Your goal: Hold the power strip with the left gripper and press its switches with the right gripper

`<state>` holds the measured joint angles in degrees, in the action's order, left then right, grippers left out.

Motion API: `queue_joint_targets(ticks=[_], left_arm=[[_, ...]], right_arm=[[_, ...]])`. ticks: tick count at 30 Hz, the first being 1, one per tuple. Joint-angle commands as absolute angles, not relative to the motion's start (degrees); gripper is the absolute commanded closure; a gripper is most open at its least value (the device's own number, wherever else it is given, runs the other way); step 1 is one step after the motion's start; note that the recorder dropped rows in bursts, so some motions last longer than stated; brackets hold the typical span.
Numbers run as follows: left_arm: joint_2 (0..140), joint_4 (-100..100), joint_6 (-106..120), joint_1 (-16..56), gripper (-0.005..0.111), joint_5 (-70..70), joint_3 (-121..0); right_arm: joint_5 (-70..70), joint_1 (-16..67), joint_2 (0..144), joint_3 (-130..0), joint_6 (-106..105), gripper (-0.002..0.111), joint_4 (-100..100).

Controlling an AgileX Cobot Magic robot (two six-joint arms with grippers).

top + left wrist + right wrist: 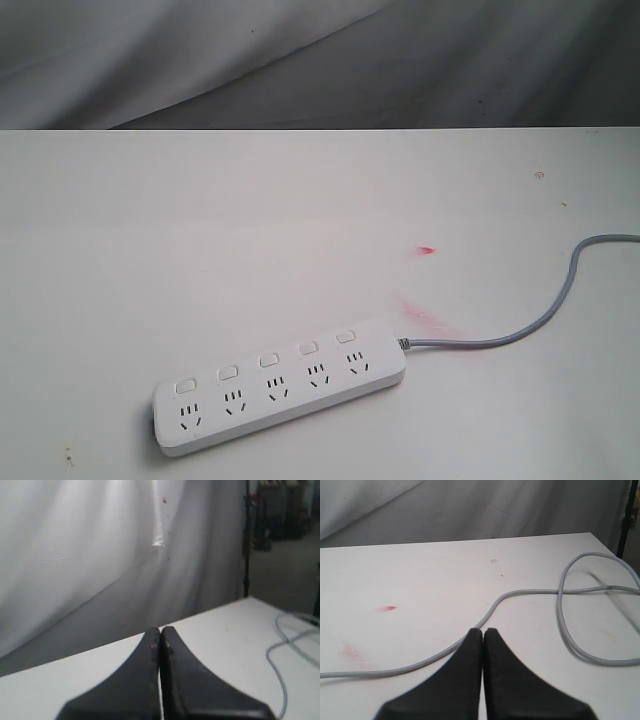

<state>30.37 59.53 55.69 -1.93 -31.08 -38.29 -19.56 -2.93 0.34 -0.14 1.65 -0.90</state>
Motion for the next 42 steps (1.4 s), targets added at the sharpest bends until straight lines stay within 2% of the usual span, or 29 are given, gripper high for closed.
queue_joint_targets(ticks=[1,4,13,33,42], left_arm=[[30.2,48.9,33.5,-1.7,0.107,-25.0,-38.3],[30.2,39.5,20.0,-1.7,0.107,-25.0,-38.3],[30.2,18.6,2.6,-1.7,0.107,-24.3,-38.3],[30.2,14.4,0.7,-1.7,0.107,-25.9,-37.6],[23.7,14.4,4.8,-1.7,0.107,-23.7,-24.5]], right_arm=[[-19.5,-3.4,0.0,0.0,1.9,0.108,-1.1],[-19.5,-3.4,0.0,0.0,1.9,0.108,-1.1],[-19.5,-3.4,0.0,0.0,1.9,0.108,-1.1],[-19.5,-3.4,0.0,0.0,1.9,0.108,-1.1],[-19.5,-3.4,0.0,0.0,1.9,0.108,-1.1]])
